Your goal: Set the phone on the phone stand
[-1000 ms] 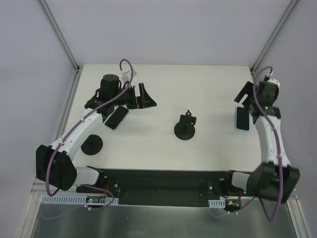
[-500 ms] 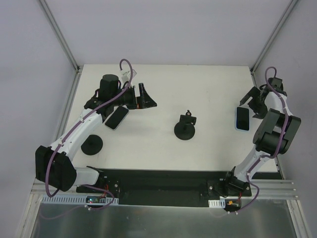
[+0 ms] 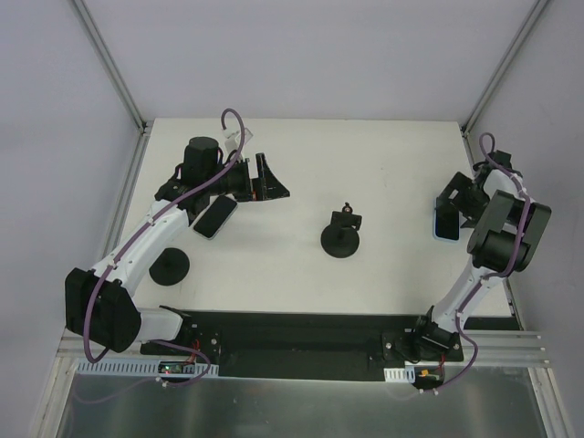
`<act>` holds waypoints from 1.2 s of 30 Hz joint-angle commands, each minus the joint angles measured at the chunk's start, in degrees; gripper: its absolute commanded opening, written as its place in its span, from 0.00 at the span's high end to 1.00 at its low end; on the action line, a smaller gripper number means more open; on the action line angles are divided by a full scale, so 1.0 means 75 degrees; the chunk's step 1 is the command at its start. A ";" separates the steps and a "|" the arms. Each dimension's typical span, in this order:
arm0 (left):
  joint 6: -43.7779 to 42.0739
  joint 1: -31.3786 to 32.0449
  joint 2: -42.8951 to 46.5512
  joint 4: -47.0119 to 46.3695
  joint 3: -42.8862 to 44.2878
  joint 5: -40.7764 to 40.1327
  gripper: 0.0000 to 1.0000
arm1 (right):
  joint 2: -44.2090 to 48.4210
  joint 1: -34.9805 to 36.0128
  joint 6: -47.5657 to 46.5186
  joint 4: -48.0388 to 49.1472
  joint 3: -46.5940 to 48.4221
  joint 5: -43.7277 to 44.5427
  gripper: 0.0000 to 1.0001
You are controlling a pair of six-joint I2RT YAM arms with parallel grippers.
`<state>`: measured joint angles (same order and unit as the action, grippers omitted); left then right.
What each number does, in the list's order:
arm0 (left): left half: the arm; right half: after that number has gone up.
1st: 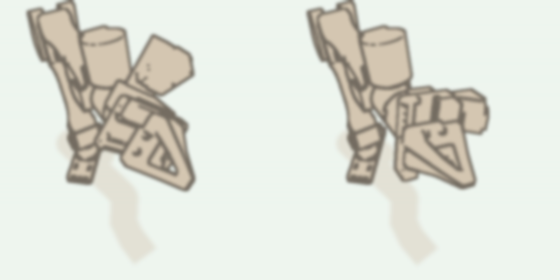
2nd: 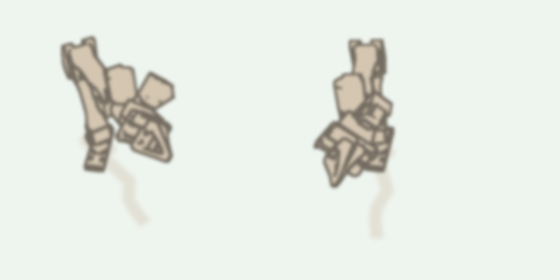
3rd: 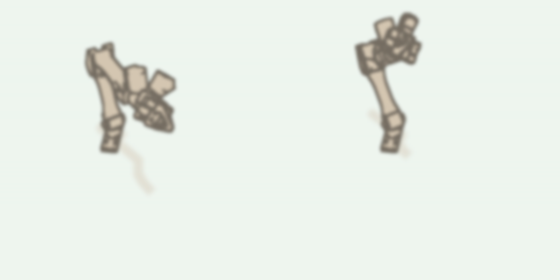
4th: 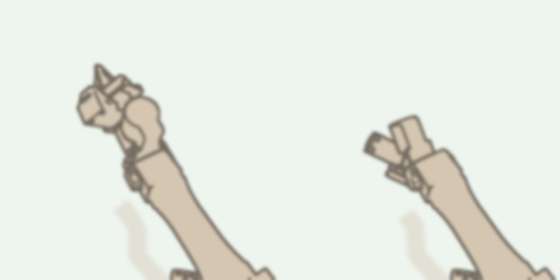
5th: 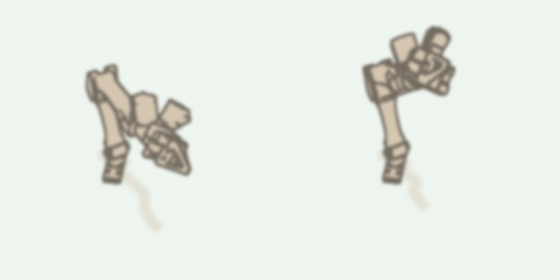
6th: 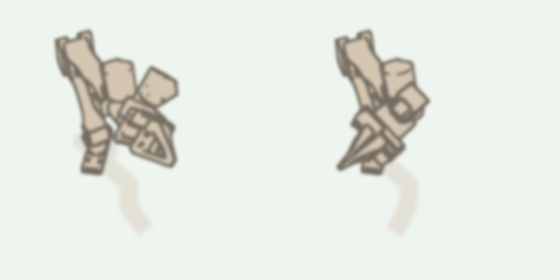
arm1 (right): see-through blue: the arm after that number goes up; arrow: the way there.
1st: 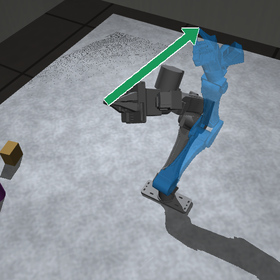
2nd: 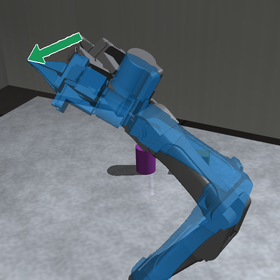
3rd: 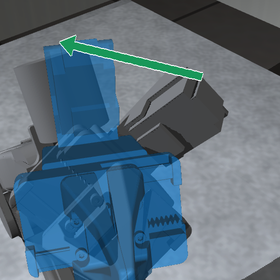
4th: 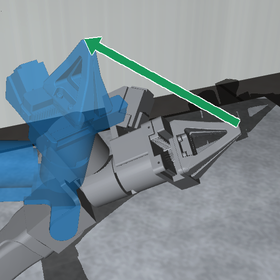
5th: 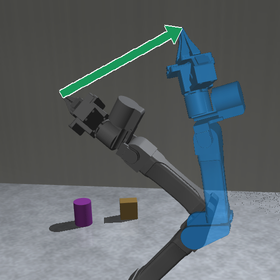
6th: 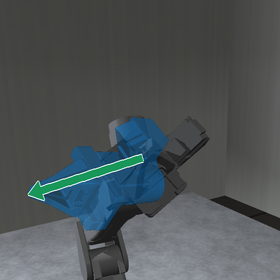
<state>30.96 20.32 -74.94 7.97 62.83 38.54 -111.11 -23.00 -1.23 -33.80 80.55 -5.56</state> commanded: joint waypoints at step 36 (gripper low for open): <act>0.0184 0.0069 0.0113 -0.0207 -0.0092 0.0322 0.01 | -0.1860 0.1954 -0.1663 -0.2699 0.2313 0.1139 0.03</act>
<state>32.16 20.32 -74.87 7.94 62.11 39.00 -122.39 -10.15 -11.84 -49.36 93.82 0.34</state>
